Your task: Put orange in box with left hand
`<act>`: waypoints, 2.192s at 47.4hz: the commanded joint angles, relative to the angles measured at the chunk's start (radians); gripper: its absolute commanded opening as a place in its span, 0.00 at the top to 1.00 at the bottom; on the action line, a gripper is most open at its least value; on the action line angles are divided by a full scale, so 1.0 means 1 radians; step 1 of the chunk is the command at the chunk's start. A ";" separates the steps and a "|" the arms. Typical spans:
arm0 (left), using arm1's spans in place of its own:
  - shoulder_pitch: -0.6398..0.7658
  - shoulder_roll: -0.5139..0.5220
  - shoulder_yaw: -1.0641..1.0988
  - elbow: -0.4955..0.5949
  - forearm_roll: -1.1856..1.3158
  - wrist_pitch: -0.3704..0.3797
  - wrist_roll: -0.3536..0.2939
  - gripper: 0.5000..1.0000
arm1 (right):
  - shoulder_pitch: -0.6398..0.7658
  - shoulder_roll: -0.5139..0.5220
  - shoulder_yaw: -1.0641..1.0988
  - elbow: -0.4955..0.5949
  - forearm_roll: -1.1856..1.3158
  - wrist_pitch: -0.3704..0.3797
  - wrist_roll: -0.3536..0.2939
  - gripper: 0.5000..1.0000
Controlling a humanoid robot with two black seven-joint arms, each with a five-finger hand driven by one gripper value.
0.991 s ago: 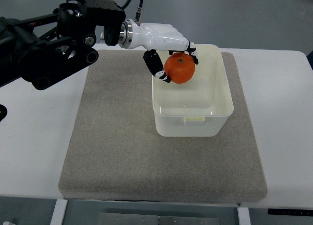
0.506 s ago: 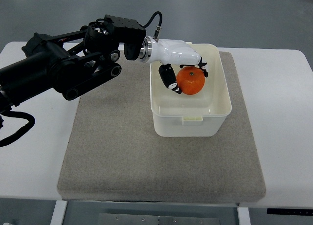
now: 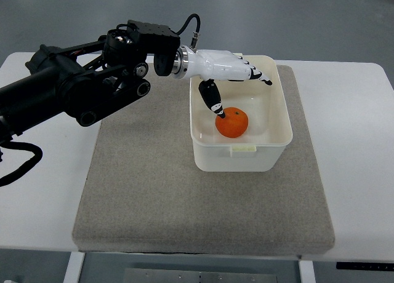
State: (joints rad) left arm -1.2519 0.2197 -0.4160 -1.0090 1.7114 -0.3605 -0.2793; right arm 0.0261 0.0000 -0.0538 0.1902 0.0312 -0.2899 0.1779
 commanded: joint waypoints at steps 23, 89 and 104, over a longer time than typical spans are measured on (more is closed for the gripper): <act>0.068 0.118 -0.026 0.030 -0.930 0.394 -0.005 0.02 | 0.000 0.000 0.000 0.000 -0.001 0.000 0.000 0.15; 0.457 0.326 -0.356 0.210 -1.899 -0.133 0.362 0.01 | 0.000 0.000 -0.001 0.000 -0.001 0.000 0.000 0.15; 0.457 0.310 -0.359 0.216 -1.900 -0.143 0.356 0.01 | 0.000 0.000 0.000 0.000 -0.001 0.000 0.000 0.15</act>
State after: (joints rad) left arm -0.7934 0.5311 -0.7730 -0.7932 -0.1885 -0.5019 0.0782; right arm 0.0261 0.0000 -0.0539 0.1902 0.0310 -0.2899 0.1779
